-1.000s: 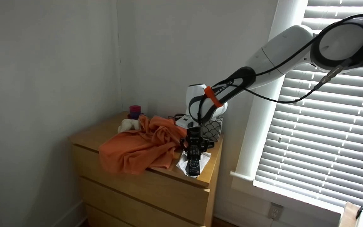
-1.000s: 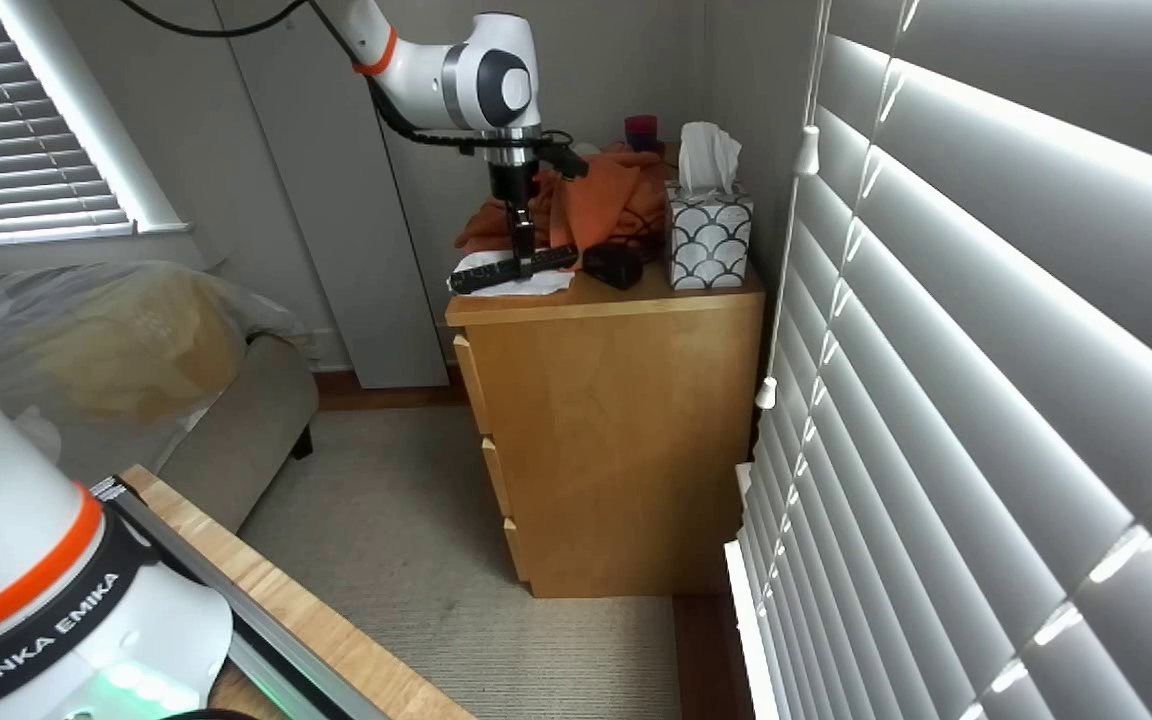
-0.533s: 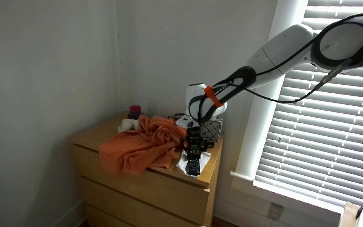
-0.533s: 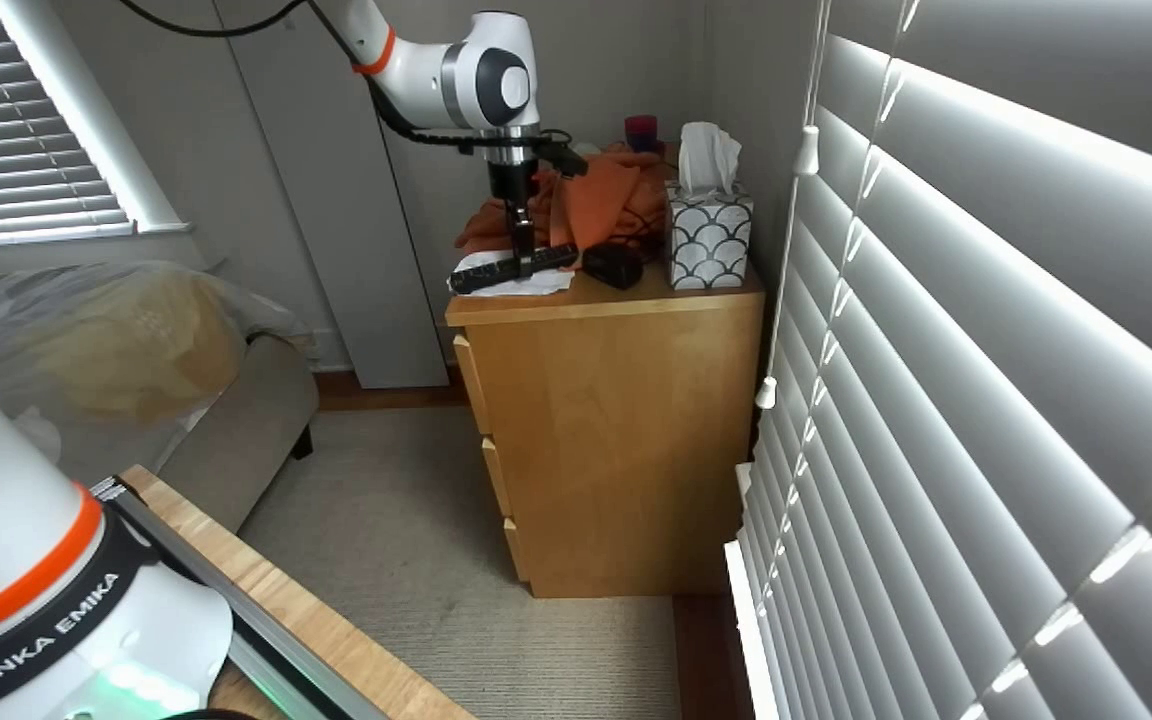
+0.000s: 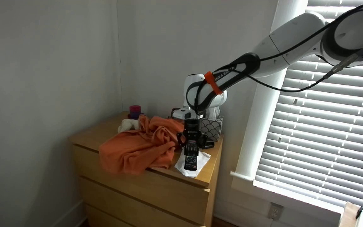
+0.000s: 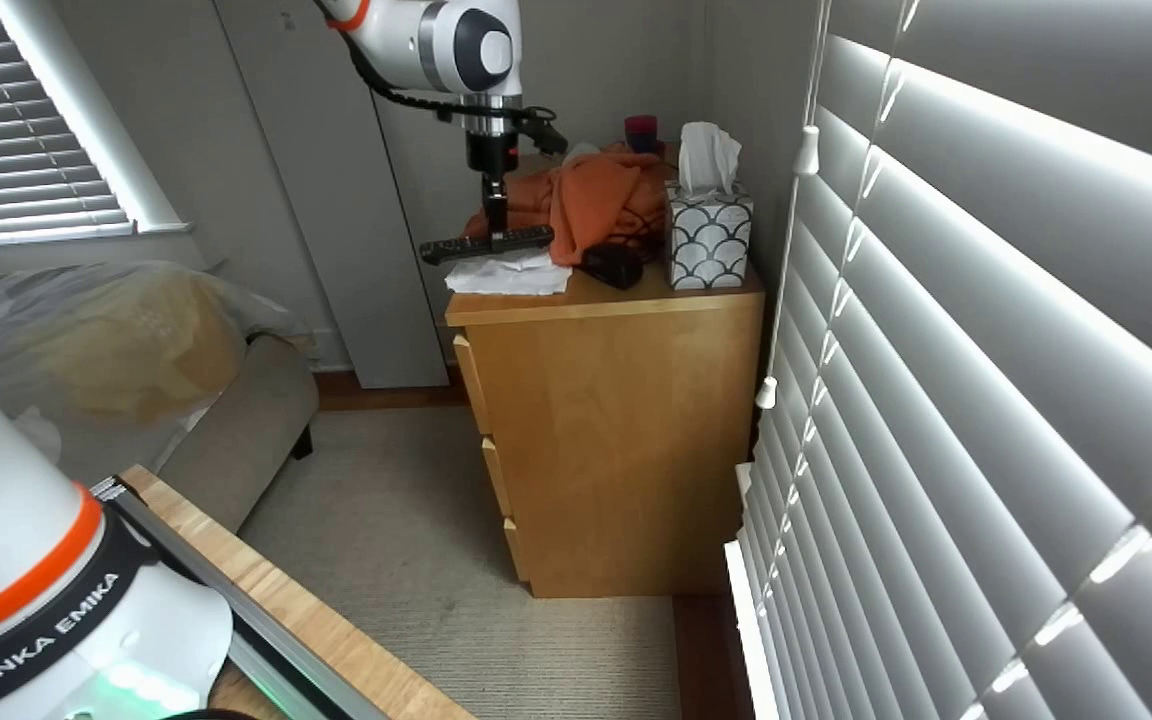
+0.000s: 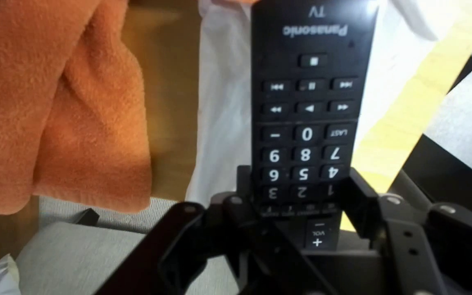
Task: Pick up the remote from the orange towel and place it on the white paper towel
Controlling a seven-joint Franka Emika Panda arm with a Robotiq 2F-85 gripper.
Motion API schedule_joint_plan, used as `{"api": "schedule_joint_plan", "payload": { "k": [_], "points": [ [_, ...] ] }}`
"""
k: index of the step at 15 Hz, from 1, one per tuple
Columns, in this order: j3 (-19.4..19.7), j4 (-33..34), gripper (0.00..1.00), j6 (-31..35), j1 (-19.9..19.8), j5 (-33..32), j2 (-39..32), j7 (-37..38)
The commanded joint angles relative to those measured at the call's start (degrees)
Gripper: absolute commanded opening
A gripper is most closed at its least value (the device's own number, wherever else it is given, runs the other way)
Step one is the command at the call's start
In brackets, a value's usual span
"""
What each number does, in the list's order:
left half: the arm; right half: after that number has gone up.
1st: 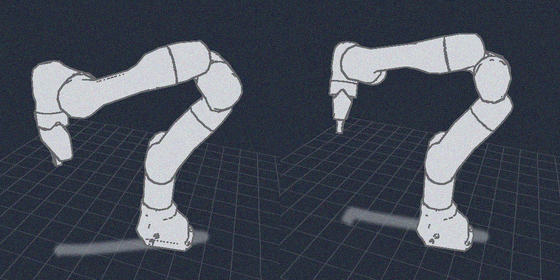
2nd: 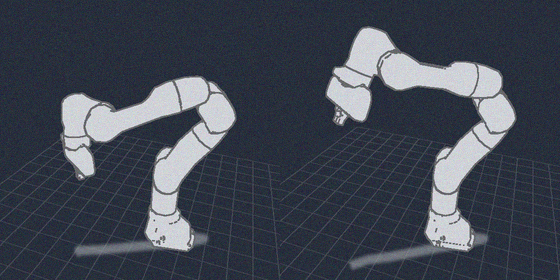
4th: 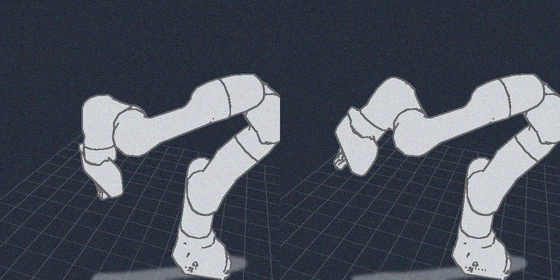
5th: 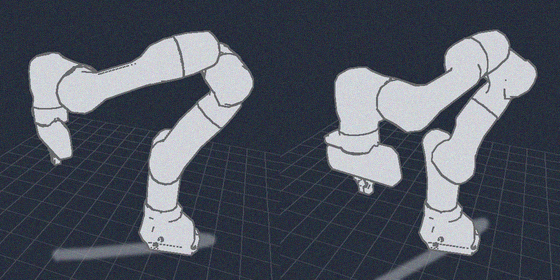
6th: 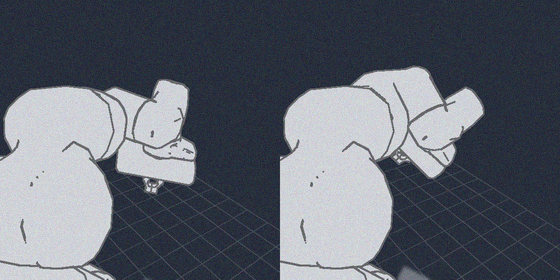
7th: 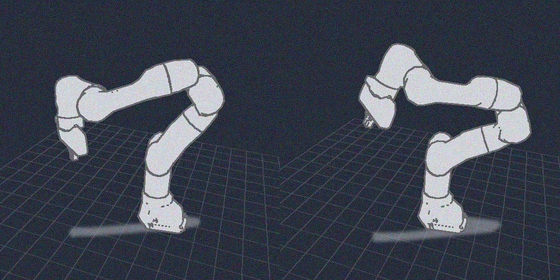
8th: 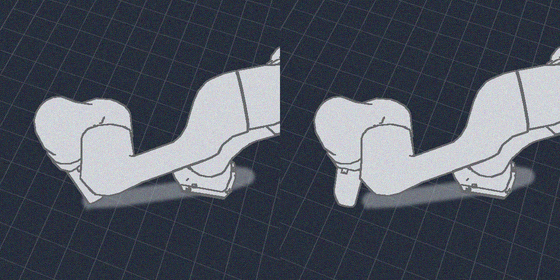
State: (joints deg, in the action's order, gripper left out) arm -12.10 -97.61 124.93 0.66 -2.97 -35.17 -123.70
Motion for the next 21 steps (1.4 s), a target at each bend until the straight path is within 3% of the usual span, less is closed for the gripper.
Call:
{"api": "schedule_joint_plan", "payload": {
  "k": [1, 7, 13, 21],
  "points": [
    [-0.1, -1.5, 0.30, -4.1, -0.1, 5.2, 2.7, 5.3],
    [1.6, -3.7, 0.30, -4.7, 0.5, 9.1, 3.5, 21.2],
    [3.4, -6.2, 0.30, -4.1, 0.7, 6.9, 5.0, 34.7],
    [4.8, -5.0, 0.30, -0.7, 0.7, 1.0, 3.3, 37.7]
  ]
}}
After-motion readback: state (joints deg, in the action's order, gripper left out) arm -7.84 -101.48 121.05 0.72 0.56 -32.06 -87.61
